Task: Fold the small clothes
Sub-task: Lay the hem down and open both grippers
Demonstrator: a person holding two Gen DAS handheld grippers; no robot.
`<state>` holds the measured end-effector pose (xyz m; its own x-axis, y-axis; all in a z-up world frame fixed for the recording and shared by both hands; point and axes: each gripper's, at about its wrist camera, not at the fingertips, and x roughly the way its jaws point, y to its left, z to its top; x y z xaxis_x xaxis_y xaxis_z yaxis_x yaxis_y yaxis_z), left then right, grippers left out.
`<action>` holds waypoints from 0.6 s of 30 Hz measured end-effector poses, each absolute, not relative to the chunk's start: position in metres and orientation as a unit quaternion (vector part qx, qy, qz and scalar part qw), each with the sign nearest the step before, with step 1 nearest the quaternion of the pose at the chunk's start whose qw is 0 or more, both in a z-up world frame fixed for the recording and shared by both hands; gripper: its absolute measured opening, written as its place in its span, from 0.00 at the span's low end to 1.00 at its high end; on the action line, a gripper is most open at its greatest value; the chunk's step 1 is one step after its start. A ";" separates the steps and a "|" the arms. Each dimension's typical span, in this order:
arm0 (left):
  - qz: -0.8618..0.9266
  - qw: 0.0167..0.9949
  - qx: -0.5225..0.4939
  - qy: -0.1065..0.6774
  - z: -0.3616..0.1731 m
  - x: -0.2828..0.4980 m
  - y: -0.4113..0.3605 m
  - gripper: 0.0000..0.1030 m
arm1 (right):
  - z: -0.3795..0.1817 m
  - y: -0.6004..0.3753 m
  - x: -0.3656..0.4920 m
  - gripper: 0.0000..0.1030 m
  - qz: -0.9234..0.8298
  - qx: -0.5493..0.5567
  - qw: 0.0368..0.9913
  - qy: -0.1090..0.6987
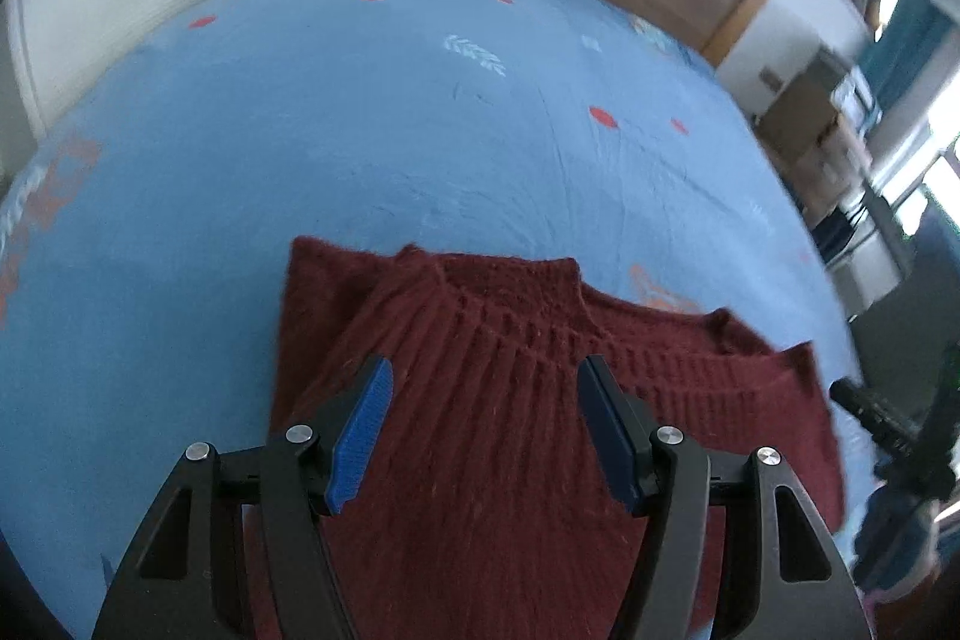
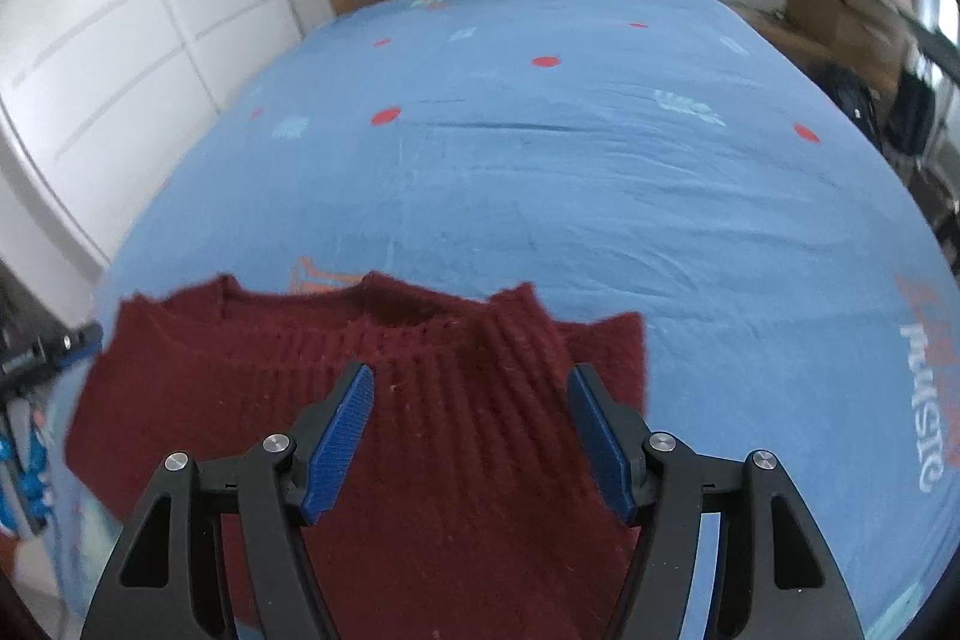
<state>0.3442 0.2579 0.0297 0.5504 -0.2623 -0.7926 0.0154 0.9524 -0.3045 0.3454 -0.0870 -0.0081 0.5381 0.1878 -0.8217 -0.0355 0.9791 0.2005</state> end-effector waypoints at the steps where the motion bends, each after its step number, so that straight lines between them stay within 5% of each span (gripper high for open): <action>1: -0.074 0.871 -0.118 0.470 0.023 0.349 0.252 0.57 | -0.013 -0.080 0.350 0.67 0.063 0.070 0.873 0.479; 7: -0.067 0.868 -0.051 0.490 -0.021 0.337 0.251 0.56 | -0.052 -0.075 0.356 0.66 0.038 0.036 0.857 0.512; 18: -0.089 0.863 -0.048 0.495 -0.014 0.265 0.269 0.57 | -0.057 -0.097 0.304 0.65 0.045 0.033 0.855 0.515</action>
<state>0.2649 0.2691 -0.0140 0.4941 -0.2006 -0.8459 0.1057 0.9797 -0.1706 0.3044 -0.0966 -0.0573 0.4658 0.1106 -0.8780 -0.0435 0.9938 0.1022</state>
